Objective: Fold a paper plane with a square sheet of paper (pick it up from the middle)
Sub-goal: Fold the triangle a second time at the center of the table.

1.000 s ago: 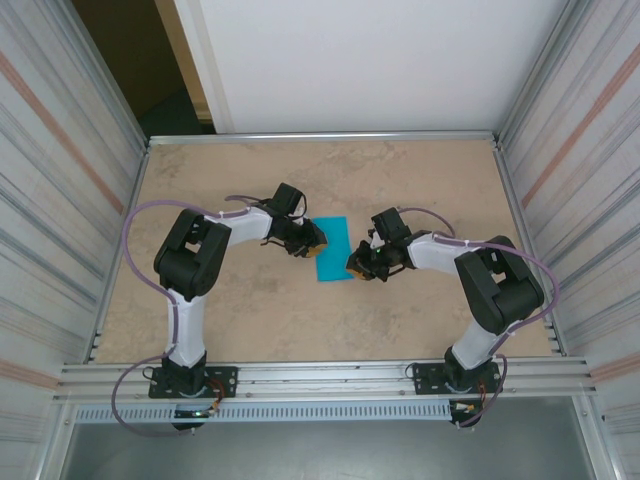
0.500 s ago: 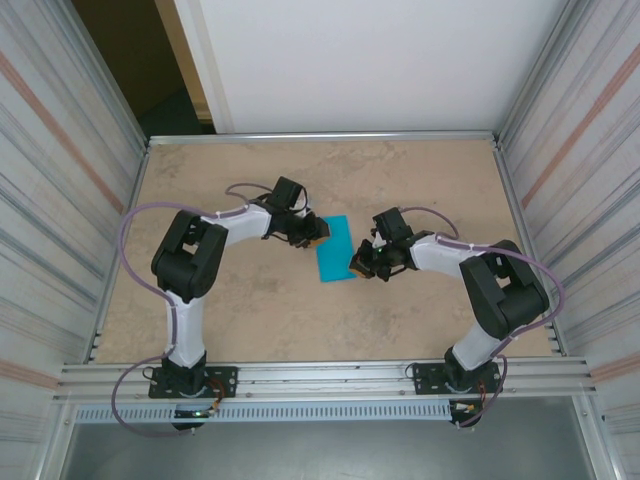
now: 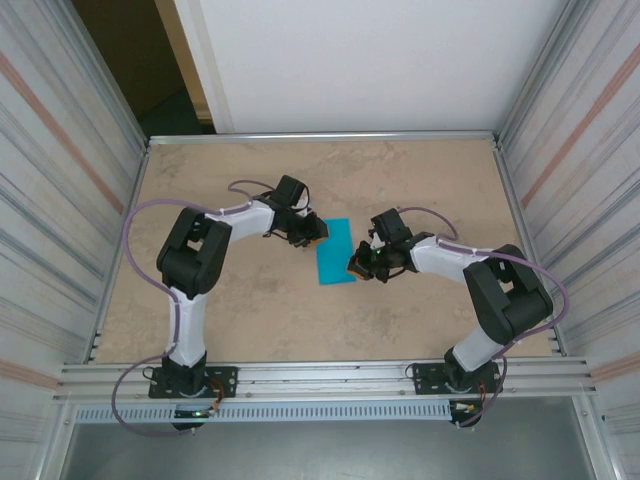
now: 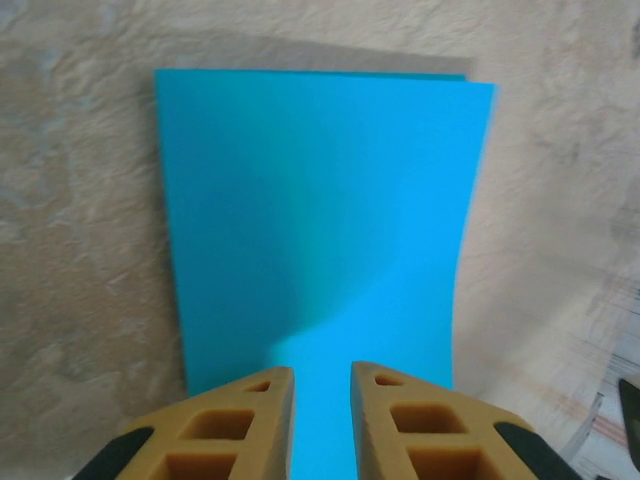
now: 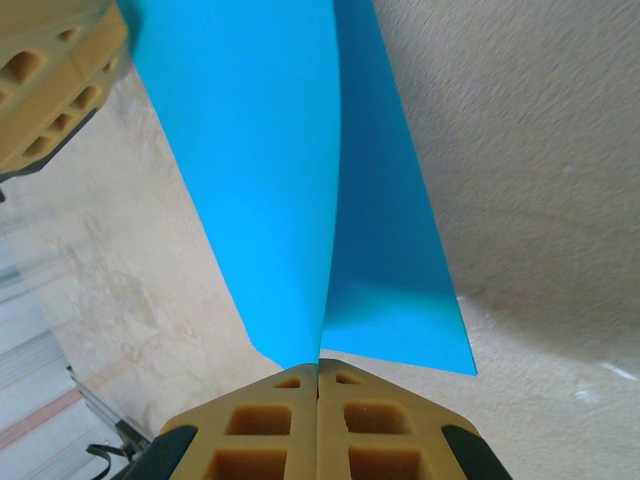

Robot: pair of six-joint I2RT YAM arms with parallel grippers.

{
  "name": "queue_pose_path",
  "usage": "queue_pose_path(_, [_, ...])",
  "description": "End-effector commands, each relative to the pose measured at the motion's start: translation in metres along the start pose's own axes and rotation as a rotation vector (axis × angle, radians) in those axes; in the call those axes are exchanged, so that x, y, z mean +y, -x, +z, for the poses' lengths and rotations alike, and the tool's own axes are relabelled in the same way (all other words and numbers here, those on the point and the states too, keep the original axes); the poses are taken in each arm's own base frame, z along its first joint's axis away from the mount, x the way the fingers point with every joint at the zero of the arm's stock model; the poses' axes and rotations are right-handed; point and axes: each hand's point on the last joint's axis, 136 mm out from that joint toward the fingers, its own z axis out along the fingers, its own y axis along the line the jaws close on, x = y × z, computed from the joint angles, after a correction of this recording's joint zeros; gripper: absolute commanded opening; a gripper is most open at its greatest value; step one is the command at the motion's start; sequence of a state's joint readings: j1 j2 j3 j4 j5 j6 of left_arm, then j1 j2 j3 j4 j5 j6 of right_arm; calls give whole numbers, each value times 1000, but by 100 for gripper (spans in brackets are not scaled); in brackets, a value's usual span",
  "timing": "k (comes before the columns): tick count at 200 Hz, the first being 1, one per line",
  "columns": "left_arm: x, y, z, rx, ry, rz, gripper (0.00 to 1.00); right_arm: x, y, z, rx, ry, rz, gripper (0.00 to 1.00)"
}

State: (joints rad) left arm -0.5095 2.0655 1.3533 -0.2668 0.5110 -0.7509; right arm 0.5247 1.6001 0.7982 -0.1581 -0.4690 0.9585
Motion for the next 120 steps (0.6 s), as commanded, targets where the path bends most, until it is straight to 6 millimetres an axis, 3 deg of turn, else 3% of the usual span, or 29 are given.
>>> queue_pose_path(1, [8,3,1,10,43,4,21,16,-7,0,23,30,-34,0])
queue_pose_path(54, [26,-5,12,51,91,-9,20,32,3,14,9,53,-38,0])
queue_pose_path(120, [27,-6,12,60,94,-4,19,54,16,38,8,78,-65,0])
